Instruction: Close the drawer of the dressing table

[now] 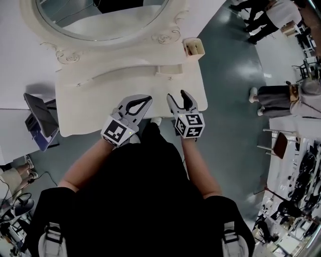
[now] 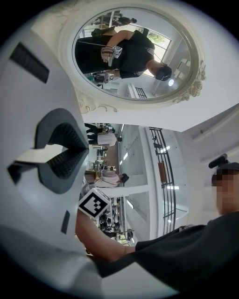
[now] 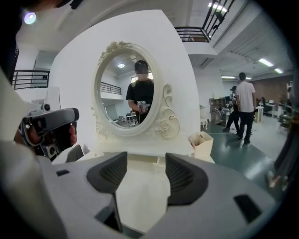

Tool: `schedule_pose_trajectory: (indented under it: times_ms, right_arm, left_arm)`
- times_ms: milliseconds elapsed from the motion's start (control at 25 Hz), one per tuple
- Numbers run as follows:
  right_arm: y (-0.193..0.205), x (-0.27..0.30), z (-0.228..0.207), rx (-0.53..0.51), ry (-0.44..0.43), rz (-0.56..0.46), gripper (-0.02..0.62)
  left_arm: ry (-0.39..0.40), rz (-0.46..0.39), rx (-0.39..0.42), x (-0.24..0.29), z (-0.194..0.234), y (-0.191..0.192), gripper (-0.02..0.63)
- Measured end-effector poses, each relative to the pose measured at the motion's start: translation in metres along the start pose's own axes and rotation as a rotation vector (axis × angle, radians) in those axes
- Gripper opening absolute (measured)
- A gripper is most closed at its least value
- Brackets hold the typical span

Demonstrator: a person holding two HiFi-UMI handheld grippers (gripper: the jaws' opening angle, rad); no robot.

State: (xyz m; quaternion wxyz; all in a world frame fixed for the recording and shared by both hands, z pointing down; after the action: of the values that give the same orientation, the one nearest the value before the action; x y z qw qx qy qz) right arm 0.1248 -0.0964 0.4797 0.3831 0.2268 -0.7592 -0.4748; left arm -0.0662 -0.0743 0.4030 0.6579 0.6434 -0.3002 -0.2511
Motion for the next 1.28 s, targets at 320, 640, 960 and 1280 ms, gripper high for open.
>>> schedule_pose_trajectory:
  times_ms: [320,640,960,1280]
  right_arm:
    - [0.026,0.054,-0.045,0.022,0.007,0.088,0.241]
    - [0.055,0.095,-0.084,0.070,0.096,0.175,0.239]
    - [0.082,0.125,-0.104,0.053,0.155,0.283,0.236]
    - [0.097,0.145,-0.119,0.089,0.171,0.312,0.227]
  left_arm:
    - [-0.002,0.039,-0.017,0.046,0.018,0.028,-0.011]
    - [-0.006,0.053,-0.013,0.082,0.038,0.050,-0.011]
    - [0.002,0.078,-0.012,0.105,0.046,0.071,-0.011]
    - [0.007,0.078,-0.044,0.130,0.051,0.089,-0.011]
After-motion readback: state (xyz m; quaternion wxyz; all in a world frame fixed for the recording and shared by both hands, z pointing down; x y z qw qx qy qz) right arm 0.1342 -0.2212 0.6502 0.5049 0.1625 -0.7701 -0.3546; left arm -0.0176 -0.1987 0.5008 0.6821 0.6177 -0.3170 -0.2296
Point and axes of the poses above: the fingertips, and each gripper's own axes: x forward along the fingers, z to its left, y out of its underside, the point moved 7 cm from there along -x, backward along the fingers, and after that the axes turned 12 degrees about -y, right-handed, at the moved point
